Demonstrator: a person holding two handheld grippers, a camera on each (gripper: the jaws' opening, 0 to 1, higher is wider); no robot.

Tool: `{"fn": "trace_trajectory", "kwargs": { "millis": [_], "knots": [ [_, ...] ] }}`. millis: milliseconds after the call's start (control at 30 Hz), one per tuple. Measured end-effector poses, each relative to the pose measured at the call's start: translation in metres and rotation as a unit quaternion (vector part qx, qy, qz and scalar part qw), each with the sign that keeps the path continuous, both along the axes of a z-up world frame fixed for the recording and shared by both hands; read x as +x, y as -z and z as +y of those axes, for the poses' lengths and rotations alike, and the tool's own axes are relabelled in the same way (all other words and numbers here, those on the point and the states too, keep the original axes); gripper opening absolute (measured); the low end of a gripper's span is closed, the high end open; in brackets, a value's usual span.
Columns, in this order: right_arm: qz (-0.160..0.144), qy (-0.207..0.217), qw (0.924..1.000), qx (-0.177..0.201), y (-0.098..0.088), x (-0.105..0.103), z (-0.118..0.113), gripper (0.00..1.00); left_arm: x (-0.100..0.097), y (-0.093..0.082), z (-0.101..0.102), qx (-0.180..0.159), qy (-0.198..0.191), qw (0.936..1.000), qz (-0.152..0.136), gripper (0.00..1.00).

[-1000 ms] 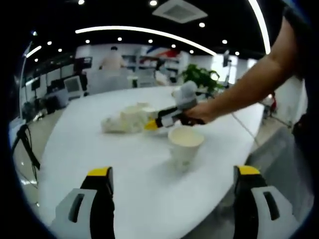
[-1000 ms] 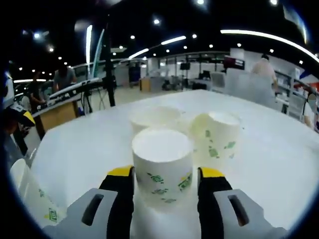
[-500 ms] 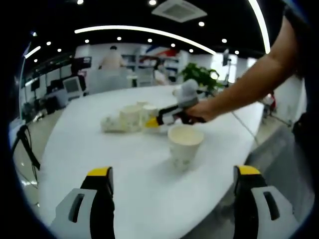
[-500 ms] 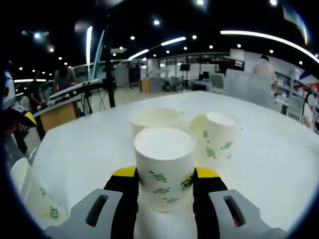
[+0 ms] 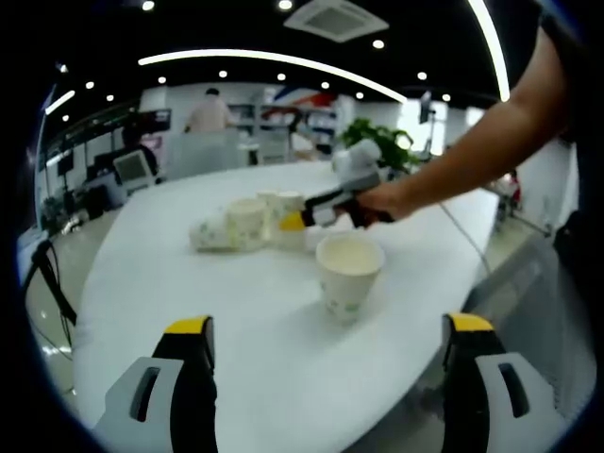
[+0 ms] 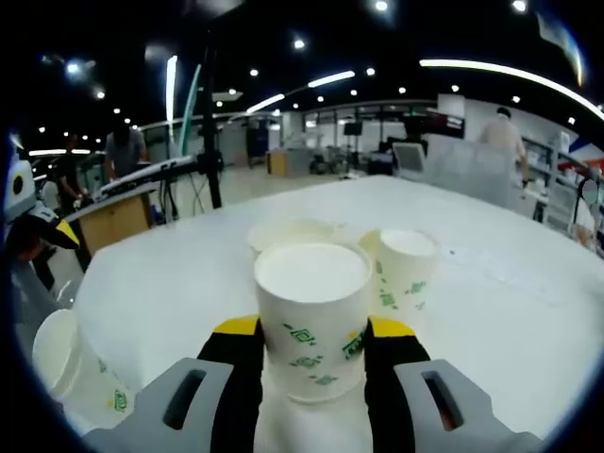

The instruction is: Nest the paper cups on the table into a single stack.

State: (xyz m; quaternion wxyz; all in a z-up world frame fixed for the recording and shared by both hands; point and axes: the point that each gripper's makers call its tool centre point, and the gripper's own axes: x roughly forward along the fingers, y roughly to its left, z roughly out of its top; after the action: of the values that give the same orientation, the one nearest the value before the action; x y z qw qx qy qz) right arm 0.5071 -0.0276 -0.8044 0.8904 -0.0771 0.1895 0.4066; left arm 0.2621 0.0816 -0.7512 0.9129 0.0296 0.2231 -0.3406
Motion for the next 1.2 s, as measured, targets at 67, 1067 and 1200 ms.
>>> {"fn": "trace_trajectory", "kwargs": {
  "millis": [67, 1067, 1200],
  "knots": [
    [0.005, -0.001, 0.9999, 0.009, -0.006, -0.003, 0.001, 0.39, 0.0, 0.0, 0.0, -0.001, 0.0, 1.0, 0.001, 0.99],
    [-0.023, -0.002, 0.9997, 0.004, -0.096, 0.014, -0.01, 0.38, 0.001, 0.002, 0.003, 0.001, 0.002, 1.0, -0.003, 0.99],
    [-0.026, 0.003, 0.9997, 0.0, -0.11, 0.021, -0.012, 0.38, 0.001, 0.002, 0.002, -0.001, 0.002, 1.0, 0.0, 0.99]
  ]
}}
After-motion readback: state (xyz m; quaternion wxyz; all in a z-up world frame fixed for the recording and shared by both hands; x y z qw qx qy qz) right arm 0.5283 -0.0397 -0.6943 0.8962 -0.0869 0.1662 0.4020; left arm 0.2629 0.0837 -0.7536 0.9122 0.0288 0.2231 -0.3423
